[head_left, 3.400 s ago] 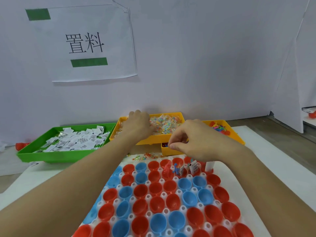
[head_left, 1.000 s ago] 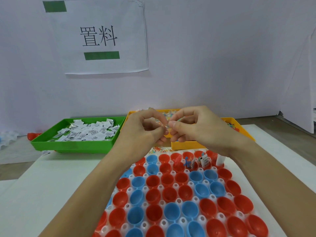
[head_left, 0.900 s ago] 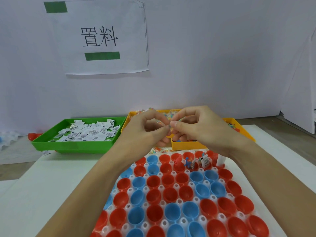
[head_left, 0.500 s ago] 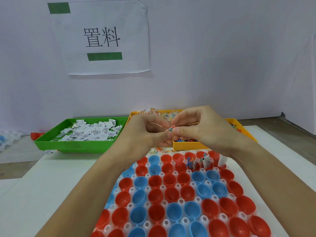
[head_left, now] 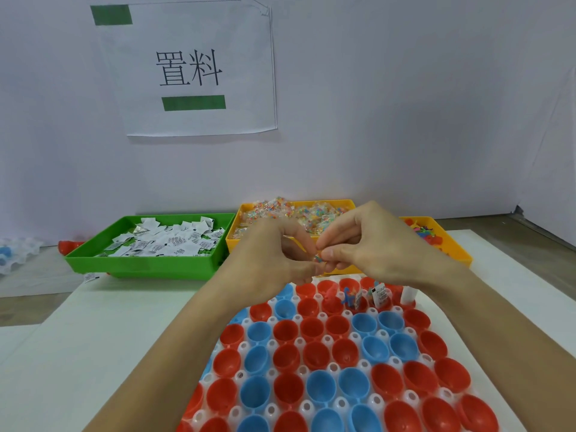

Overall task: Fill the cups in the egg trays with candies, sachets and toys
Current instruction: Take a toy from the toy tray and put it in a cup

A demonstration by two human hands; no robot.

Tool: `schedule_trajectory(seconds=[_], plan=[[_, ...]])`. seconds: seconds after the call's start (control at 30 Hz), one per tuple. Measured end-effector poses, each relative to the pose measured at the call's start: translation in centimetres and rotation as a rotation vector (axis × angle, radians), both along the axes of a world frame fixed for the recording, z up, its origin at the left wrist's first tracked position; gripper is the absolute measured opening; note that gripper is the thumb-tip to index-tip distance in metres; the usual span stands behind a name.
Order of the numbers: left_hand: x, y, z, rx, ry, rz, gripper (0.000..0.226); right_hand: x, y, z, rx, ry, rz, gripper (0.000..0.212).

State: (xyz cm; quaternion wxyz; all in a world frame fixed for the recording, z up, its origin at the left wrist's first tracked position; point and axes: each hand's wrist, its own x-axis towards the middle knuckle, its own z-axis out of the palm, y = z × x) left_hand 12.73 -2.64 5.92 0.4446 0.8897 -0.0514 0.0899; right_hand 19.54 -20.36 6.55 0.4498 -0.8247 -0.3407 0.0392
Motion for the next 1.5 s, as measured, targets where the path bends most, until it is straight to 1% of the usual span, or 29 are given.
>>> schedule_trajectory(seconds=[0.07,0.13,0.3,0.43,0.67,0.8,0.93,1.0,1.1,1.2,1.33,1.43,1.5], plan=[[0.0,0.2,0.1,0.046,0.01,-0.01,0.017,0.2,-0.1,-0.1,-0.066,-0.045,-0.006,0.012],[0.1,0.6,0.2,0.041,0.003,0.012,0.016,0.3,-0.3,-0.1,-0.148,-0.091,0.005,0.016],[-0.2,1.7,0.8,0.023,-0.055,0.108,0.011,0.3,-0.3,-0.5,-0.298,-0.108,0.043,0.015],[-0.4,1.8,1.1,0.04,-0.068,0.127,0.009,0.0,0.2,-0.8,-0.407,-0.124,0.074,0.017],[-0.4,1.7,1.1,0.034,-0.073,0.122,0.006,-0.4,0.7,-1.3,-0.509,-0.156,0.082,0.03],[-0.3,1.8,1.1,0.024,-0.082,0.123,0.005,-0.5,0.9,-1.6,-0.549,-0.228,0.085,0.029],[-0.3,2.3,0.9,0.067,-0.098,0.132,0.003,-0.6,0.9,-1.5,-0.55,-0.222,0.096,0.024],[-0.2,2.7,0.8,0.1,-0.1,0.168,0.004,-0.7,1.0,-1.5,-0.563,-0.229,0.098,0.023],[0.2,3.7,0.5,0.184,-0.122,0.273,0.009,-0.6,1.0,-1.5,-0.566,-0.223,0.105,0.026],[0.4,5.3,0.1,0.205,-0.129,0.417,0.018,-0.4,0.7,-1.2,-0.559,-0.223,0.111,0.028],[0.2,8.6,-0.6,0.295,-0.134,0.634,0.032,-0.1,-0.1,-0.5,-0.469,-0.241,0.112,0.022],[0.0,10.7,-1.5,0.348,-0.13,0.726,0.031,0.2,-0.6,-0.1,-0.383,-0.273,0.101,0.015],[0.0,11.5,-2.5,0.401,-0.071,0.733,0.026,0.5,-0.9,0.2,-0.347,-0.297,0.087,0.015]])
